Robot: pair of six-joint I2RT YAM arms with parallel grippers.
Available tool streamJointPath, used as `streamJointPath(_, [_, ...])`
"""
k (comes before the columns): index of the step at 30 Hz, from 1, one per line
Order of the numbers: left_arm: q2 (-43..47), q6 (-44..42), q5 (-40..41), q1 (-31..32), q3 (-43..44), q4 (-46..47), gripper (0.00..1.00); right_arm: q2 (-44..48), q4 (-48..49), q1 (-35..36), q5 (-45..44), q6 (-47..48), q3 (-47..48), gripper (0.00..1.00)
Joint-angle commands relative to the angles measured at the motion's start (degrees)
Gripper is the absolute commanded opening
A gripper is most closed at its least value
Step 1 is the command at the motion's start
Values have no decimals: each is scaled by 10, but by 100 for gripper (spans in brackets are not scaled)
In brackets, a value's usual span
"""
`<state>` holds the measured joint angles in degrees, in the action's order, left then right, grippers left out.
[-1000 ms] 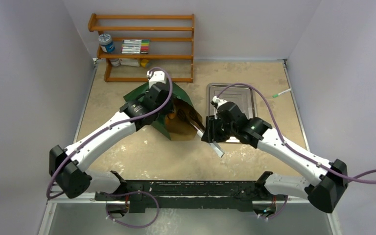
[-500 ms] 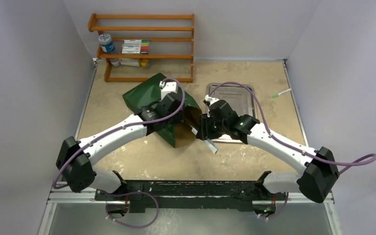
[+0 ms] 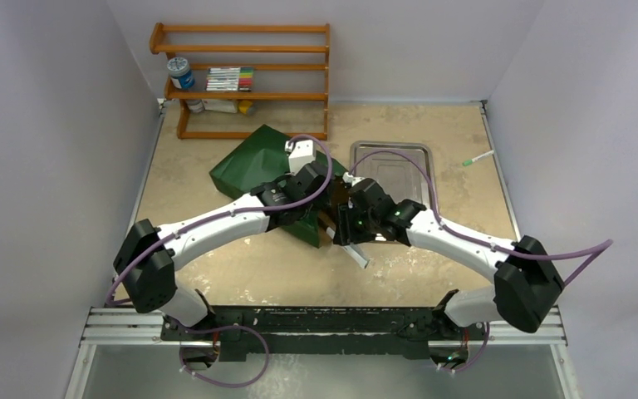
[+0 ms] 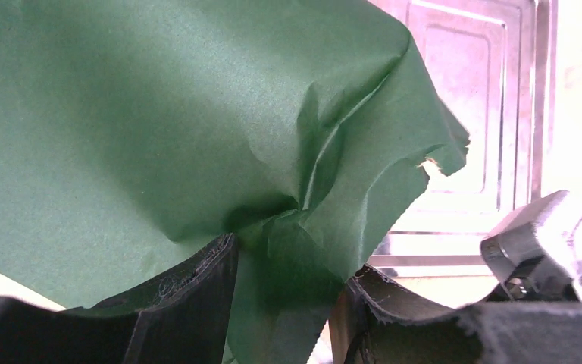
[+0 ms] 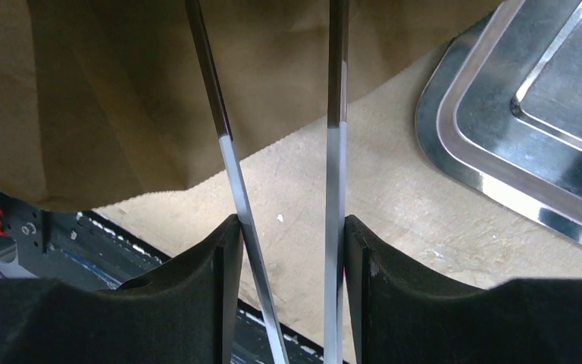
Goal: Take the fake bread out of the paper bag
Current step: Take out the fake bread from the paper bag.
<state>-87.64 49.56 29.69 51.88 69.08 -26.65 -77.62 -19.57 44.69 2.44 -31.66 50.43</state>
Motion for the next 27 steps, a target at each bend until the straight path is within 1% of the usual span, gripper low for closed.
streamJointPath(1, [21,30,22,1,18,42,44,-9,52,2,-14,9,3,50])
streamJointPath(8, [42,61,16,1,-18,59,44,-43,99,2,0,11,-2,53])
streamJointPath(14, [44,70,14,1,-21,58,44,-87,137,6,8,25,16,53])
streamJointPath(19, [44,73,13,1,-26,55,44,-129,141,8,5,38,45,53])
streamJointPath(22, [45,78,11,1,-35,58,44,-149,139,8,6,46,77,53])
streamJointPath(27, [45,81,10,1,-43,66,44,-182,123,7,14,60,114,49])
